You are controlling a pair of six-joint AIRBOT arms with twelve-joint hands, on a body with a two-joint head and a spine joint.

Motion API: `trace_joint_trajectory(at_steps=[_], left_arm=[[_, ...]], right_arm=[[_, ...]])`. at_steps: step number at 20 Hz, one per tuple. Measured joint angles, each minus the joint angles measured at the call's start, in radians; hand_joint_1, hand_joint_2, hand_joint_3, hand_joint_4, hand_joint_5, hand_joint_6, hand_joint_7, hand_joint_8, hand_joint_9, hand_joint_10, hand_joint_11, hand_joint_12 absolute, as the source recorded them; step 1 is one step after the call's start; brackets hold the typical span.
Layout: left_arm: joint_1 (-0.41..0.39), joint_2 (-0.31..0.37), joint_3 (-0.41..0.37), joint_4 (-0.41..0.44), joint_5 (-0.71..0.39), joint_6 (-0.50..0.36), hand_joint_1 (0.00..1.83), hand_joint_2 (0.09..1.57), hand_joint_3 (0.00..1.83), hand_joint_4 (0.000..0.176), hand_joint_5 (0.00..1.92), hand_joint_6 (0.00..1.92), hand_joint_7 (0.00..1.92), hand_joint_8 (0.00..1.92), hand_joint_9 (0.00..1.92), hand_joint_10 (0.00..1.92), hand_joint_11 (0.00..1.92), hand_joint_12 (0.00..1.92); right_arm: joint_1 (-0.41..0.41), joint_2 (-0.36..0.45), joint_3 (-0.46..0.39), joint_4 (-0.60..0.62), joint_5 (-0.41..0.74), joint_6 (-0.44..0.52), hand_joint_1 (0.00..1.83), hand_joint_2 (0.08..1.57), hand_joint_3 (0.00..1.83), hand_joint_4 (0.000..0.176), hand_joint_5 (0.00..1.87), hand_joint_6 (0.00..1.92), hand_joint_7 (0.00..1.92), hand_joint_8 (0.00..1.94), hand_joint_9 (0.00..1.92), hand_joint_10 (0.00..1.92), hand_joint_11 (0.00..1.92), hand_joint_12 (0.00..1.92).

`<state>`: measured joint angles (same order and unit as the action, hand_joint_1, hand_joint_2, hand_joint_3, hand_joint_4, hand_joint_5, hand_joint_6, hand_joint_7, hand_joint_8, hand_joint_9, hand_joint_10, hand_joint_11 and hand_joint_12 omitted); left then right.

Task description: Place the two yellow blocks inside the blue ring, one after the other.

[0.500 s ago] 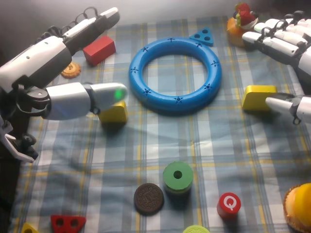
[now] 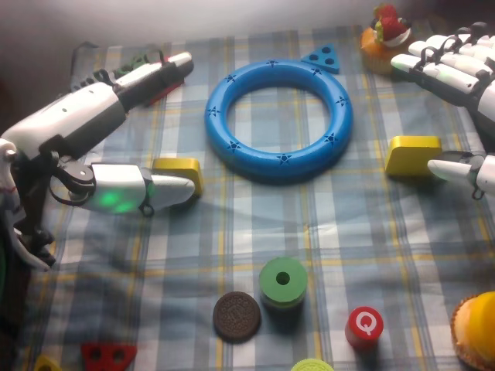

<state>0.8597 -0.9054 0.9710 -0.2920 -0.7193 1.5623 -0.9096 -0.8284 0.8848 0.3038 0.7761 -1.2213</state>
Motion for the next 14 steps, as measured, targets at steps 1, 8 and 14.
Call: trace_joint_trajectory(at_steps=[1, 8, 14], left_arm=[[-0.005, -0.009, 0.008, -0.018, 0.017, 0.017, 1.11, 1.02, 0.0, 0.03, 0.22, 0.02, 0.3, 0.03, 0.27, 0.01, 0.0, 0.63], [-0.028, -0.076, 0.055, -0.147, 0.121, 0.208, 1.17, 1.06, 0.0, 0.0, 0.47, 0.02, 0.48, 0.02, 0.38, 0.03, 0.0, 0.93], [-0.04, -0.105, 0.087, -0.194, 0.151, 0.242, 1.22, 1.2, 0.01, 0.0, 0.81, 1.0, 0.86, 1.45, 0.58, 1.52, 0.07, 1.92]], right_arm=[[0.0, 0.0, 0.0, 0.003, 0.0, 0.0, 0.51, 1.3, 0.01, 0.0, 0.0, 0.0, 0.0, 0.0, 0.0, 0.0, 0.0, 0.23], [-0.008, 0.002, 0.0, 0.012, 0.007, 0.0, 0.61, 1.31, 0.0, 0.0, 0.0, 0.0, 0.0, 0.0, 0.0, 0.0, 0.0, 0.13], [-0.014, 0.002, -0.001, 0.017, 0.013, 0.001, 0.57, 1.31, 0.0, 0.006, 0.0, 0.0, 0.0, 0.0, 0.0, 0.0, 0.0, 0.28]])
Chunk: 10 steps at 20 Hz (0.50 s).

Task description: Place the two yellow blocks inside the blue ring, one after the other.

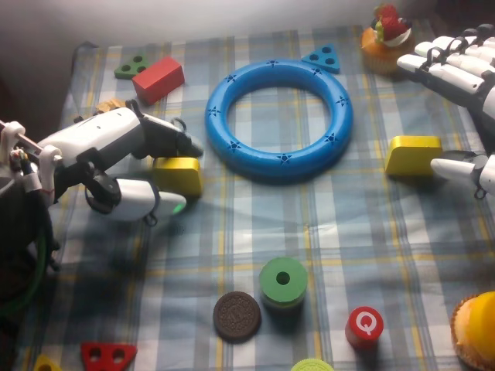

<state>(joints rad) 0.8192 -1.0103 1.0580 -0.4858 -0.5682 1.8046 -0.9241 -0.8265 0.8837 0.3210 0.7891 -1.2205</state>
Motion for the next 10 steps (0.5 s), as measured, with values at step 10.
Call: trace_joint_trajectory(at_steps=[10], left_arm=[[-0.132, 0.01, -0.031, 0.112, -0.095, -0.021, 1.11, 1.2, 0.0, 0.0, 0.81, 1.23, 0.8, 1.75, 0.63, 1.92, 0.14, 1.92]], right_arm=[[-0.003, 0.008, -0.003, 0.004, 0.0, 0.0, 0.54, 1.32, 0.0, 0.021, 0.0, 0.0, 0.0, 0.0, 0.0, 0.0, 0.0, 0.0]])
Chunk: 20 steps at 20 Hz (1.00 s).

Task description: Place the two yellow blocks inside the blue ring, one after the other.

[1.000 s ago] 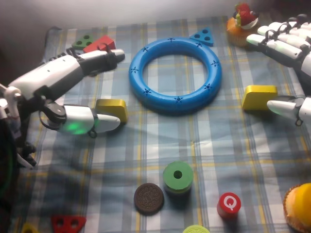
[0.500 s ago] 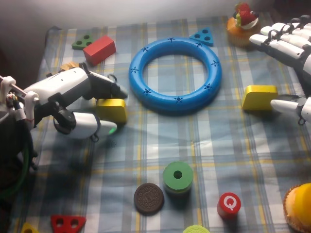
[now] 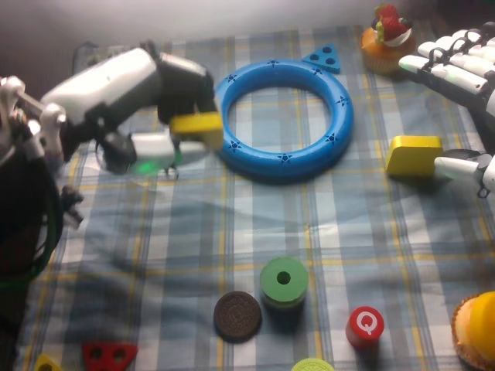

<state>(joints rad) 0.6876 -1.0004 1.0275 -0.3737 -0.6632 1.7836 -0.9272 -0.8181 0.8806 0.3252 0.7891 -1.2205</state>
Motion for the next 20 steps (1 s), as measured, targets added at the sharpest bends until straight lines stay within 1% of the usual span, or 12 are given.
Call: trace_joint_trajectory(at_steps=[2, 5, 6, 9, 11, 12, 13, 14, 15, 16, 18, 20], left_arm=[[-0.066, -0.06, 0.067, -0.001, 0.044, 0.0, 1.19, 1.22, 0.0, 0.0, 0.8, 1.07, 0.81, 1.6, 0.66, 1.9, 0.2, 1.92], [-0.139, -0.154, 0.162, -0.016, 0.157, 0.004, 1.22, 1.21, 0.0, 0.0, 0.87, 0.91, 0.78, 1.59, 0.66, 1.88, 0.17, 1.92], [-0.152, -0.196, 0.197, -0.063, 0.195, 0.053, 1.22, 1.2, 0.0, 0.0, 0.88, 0.91, 0.79, 1.58, 0.64, 1.87, 0.08, 1.92], [-0.177, -0.275, 0.299, -0.154, 0.285, 0.105, 1.11, 1.15, 0.0, 0.0, 0.92, 1.08, 0.77, 1.9, 0.79, 1.92, 0.33, 1.92], [-0.188, -0.307, 0.346, -0.212, 0.318, 0.135, 1.1, 1.15, 0.0, 0.0, 0.92, 1.09, 0.85, 1.92, 0.87, 1.92, 0.41, 1.92], [-0.193, -0.322, 0.364, -0.245, 0.325, 0.167, 1.19, 1.21, 0.0, 0.0, 0.78, 1.11, 0.83, 1.6, 0.64, 1.75, 0.21, 1.92], [-0.197, -0.34, 0.381, -0.28, 0.341, 0.208, 1.16, 1.26, 0.01, 0.0, 0.64, 1.32, 0.79, 1.52, 0.47, 1.6, 0.09, 1.92], [-0.197, -0.346, 0.382, -0.291, 0.348, 0.219, 0.93, 1.21, 0.0, 0.0, 0.46, 0.88, 0.57, 1.22, 0.35, 1.54, 0.02, 1.92], [-0.197, -0.351, 0.381, -0.292, 0.36, 0.22, 0.85, 1.18, 0.0, 0.045, 0.34, 0.53, 0.39, 0.64, 0.16, 1.05, 0.0, 1.68], [-0.197, -0.353, 0.378, -0.293, 0.364, 0.219, 0.84, 1.17, 0.0, 0.065, 0.32, 0.31, 0.36, 0.3, 0.12, 0.76, 0.0, 1.46], [-0.198, -0.355, 0.378, -0.289, 0.362, 0.22, 0.75, 1.15, 0.0, 0.084, 0.21, 0.07, 0.21, 0.03, 0.02, 0.47, 0.0, 1.04], [-0.198, -0.334, 0.345, -0.28, 0.347, 0.22, 0.69, 1.13, 0.0, 0.091, 0.13, 0.01, 0.06, 0.0, 0.02, 0.22, 0.0, 0.89]], right_arm=[[0.0, 0.0, -0.002, 0.0, 0.006, 0.0, 0.51, 1.32, 0.0, 0.012, 0.0, 0.0, 0.0, 0.0, 0.0, 0.0, 0.0, 0.0], [0.0, 0.0, -0.002, 0.0, 0.007, 0.0, 0.47, 1.32, 0.0, 0.013, 0.0, 0.0, 0.0, 0.0, 0.0, 0.0, 0.0, 0.0], [0.0, 0.0, -0.002, 0.001, 0.007, 0.0, 0.47, 1.31, 0.0, 0.027, 0.0, 0.0, 0.0, 0.0, 0.0, 0.0, 0.0, 0.0], [0.0, 0.0, -0.002, 0.0, 0.007, 0.0, 0.46, 1.31, 0.0, 0.029, 0.0, 0.0, 0.0, 0.0, 0.0, 0.0, 0.0, 0.0], [0.0, 0.0, -0.001, 0.0, 0.007, 0.0, 0.44, 1.32, 0.0, 0.03, 0.0, 0.0, 0.0, 0.0, 0.0, 0.0, 0.0, 0.0], [0.0, 0.0, -0.001, 0.0, 0.008, 0.0, 0.47, 1.32, 0.0, 0.026, 0.0, 0.0, 0.0, 0.0, 0.0, 0.0, 0.03, 0.02], [0.0, 0.0, -0.001, 0.0, 0.009, 0.0, 0.48, 1.3, 0.01, 0.023, 0.0, 0.0, 0.0, 0.0, 0.0, 0.0, 0.01, 0.23], [0.0, -0.001, 0.002, -0.001, 0.01, 0.0, 0.5, 1.3, 0.0, 0.02, 0.0, 0.0, 0.0, 0.0, 0.0, 0.0, 0.0, 0.42], [0.0, -0.001, 0.001, 0.0, 0.011, 0.0, 0.52, 1.3, 0.0, 0.016, 0.0, 0.0, 0.0, 0.0, 0.0, 0.0, 0.0, 0.54], [0.0, -0.001, 0.002, 0.0, 0.013, 0.0, 0.52, 1.3, 0.0, 0.011, 0.0, 0.0, 0.0, 0.0, 0.0, 0.0, 0.0, 0.57], [0.0, -0.001, 0.002, 0.0, 0.013, 0.0, 0.52, 1.31, 0.0, 0.022, 0.0, 0.0, 0.0, 0.0, 0.0, 0.0, 0.0, 0.41], [0.0, -0.003, 0.002, 0.0, 0.013, 0.0, 0.51, 1.31, 0.0, 0.031, 0.0, 0.0, 0.0, 0.0, 0.0, 0.0, 0.0, 0.15]])
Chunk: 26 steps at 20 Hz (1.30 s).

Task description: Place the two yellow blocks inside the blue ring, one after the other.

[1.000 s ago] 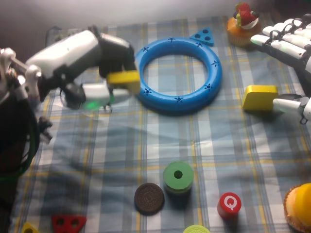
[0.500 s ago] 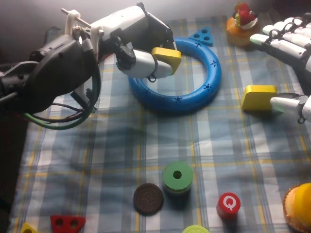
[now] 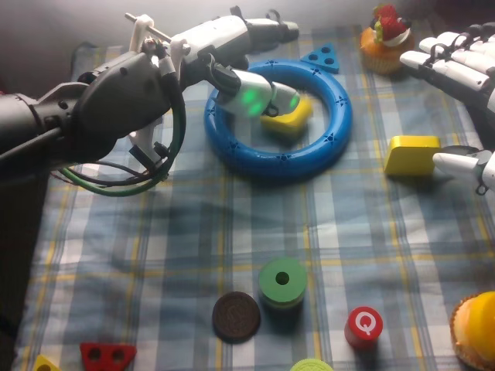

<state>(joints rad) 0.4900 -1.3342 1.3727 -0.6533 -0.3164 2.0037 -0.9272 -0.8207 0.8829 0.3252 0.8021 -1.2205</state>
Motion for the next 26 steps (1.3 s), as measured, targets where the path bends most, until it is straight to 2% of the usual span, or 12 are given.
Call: trace_joint_trajectory(at_steps=[3, 4, 8, 9, 10, 12, 14, 15, 16, 17, 21, 26], left_arm=[[0.002, 0.052, -0.074, 0.091, -0.05, -0.068, 0.41, 1.28, 0.01, 0.085, 0.08, 0.0, 0.01, 0.0, 0.01, 0.05, 0.0, 0.48], [0.006, 0.072, -0.099, 0.127, -0.073, -0.114, 0.31, 1.33, 0.02, 0.079, 0.08, 0.0, 0.0, 0.0, 0.02, 0.04, 0.0, 0.46], [0.055, 0.197, -0.23, 0.275, -0.242, -0.258, 0.21, 1.42, 0.01, 0.07, 0.05, 0.0, 0.0, 0.0, 0.0, 0.0, 0.0, 0.33], [0.069, 0.216, -0.249, 0.296, -0.275, -0.286, 0.24, 1.44, 0.0, 0.061, 0.06, 0.0, 0.0, 0.0, 0.0, 0.0, 0.0, 0.18], [0.088, 0.241, -0.279, 0.326, -0.324, -0.315, 0.33, 1.45, 0.0, 0.049, 0.12, 0.01, 0.04, 0.01, 0.0, 0.0, 0.0, 0.08], [0.119, 0.268, -0.315, 0.352, -0.387, -0.349, 0.35, 1.45, 0.0, 0.048, 0.12, 0.01, 0.04, 0.0, 0.0, 0.0, 0.0, 0.1], [0.148, 0.292, -0.338, 0.361, -0.431, -0.377, 0.38, 1.46, 0.0, 0.018, 0.15, 0.01, 0.07, 0.01, 0.01, 0.0, 0.0, 0.09], [0.159, 0.302, -0.347, 0.366, -0.452, -0.384, 0.37, 1.46, 0.0, 0.023, 0.15, 0.01, 0.07, 0.01, 0.01, 0.0, 0.0, 0.1], [0.166, 0.309, -0.352, 0.367, -0.47, -0.391, 0.36, 1.46, 0.0, 0.033, 0.15, 0.01, 0.09, 0.01, 0.02, 0.01, 0.0, 0.06], [0.175, 0.317, -0.36, 0.37, -0.495, -0.402, 0.35, 1.46, 0.0, 0.035, 0.16, 0.01, 0.09, 0.0, 0.02, 0.01, 0.0, 0.05], [0.214, 0.346, -0.379, 0.373, -0.545, -0.424, 0.46, 1.44, 0.0, 0.007, 0.18, 0.01, 0.11, 0.01, 0.0, 0.0, 0.0, 0.0], [0.294, 0.393, -0.428, 0.349, -0.614, -0.433, 0.56, 1.41, 0.02, 0.004, 0.21, 0.0, 0.13, 0.01, 0.04, 0.0, 0.0, 0.18]], right_arm=[[0.0, -0.014, 0.01, 0.0, -0.006, 0.001, 0.55, 1.3, 0.0, 0.023, 0.0, 0.0, 0.0, 0.0, 0.0, 0.0, 0.0, 0.01], [0.0, -0.021, 0.014, -0.001, -0.01, 0.004, 0.56, 1.3, 0.0, 0.0, 0.0, 0.0, 0.0, 0.0, 0.0, 0.0, 0.0, 0.0], [0.003, -0.054, 0.047, 0.003, -0.048, 0.015, 0.56, 1.31, 0.0, 0.0, 0.0, 0.0, 0.0, 0.0, 0.0, 0.0, 0.01, 0.0], [0.011, -0.062, 0.054, 0.005, -0.059, 0.016, 0.6, 1.3, 0.0, 0.0, 0.0, 0.0, 0.0, 0.0, 0.02, 0.0, 0.0, 0.24], [0.022, -0.077, 0.068, 0.004, -0.075, 0.016, 0.73, 1.27, 0.0, 0.0, 0.05, 0.01, 0.1, 0.02, 0.12, 0.04, 0.0, 0.94], [0.029, -0.104, 0.091, 0.015, -0.095, 0.016, 0.76, 1.26, 0.0, 0.0, 0.06, 0.01, 0.13, 0.02, 0.13, 0.05, 0.0, 1.09], [0.031, -0.125, 0.113, 0.037, -0.128, 0.016, 0.79, 1.27, 0.0, 0.0, 0.18, 0.03, 0.29, 0.04, 0.24, 0.14, 0.0, 1.39], [0.032, -0.135, 0.125, 0.049, -0.144, 0.016, 0.8, 1.29, 0.0, 0.0, 0.25, 0.03, 0.41, 0.05, 0.23, 0.36, 0.0, 1.46], [0.033, -0.146, 0.138, 0.056, -0.154, 0.016, 1.08, 1.33, 0.0, 0.0, 0.45, 1.2, 0.71, 1.19, 0.45, 0.9, 0.11, 1.79], [0.047, -0.157, 0.148, 0.065, -0.174, 0.016, 1.13, 1.33, 0.0, 0.0, 0.47, 1.47, 0.75, 1.46, 0.4, 1.24, 0.13, 1.89], [0.086, -0.17, 0.161, 0.06, -0.201, 0.016, 1.19, 1.27, 0.0, 0.0, 0.61, 1.33, 0.82, 1.5, 0.71, 1.63, 0.65, 1.92], [0.177, -0.168, 0.164, -0.006, -0.201, 0.017, 1.2, 1.26, 0.0, 0.0, 0.62, 1.32, 0.84, 1.47, 0.69, 1.57, 0.52, 1.92]])
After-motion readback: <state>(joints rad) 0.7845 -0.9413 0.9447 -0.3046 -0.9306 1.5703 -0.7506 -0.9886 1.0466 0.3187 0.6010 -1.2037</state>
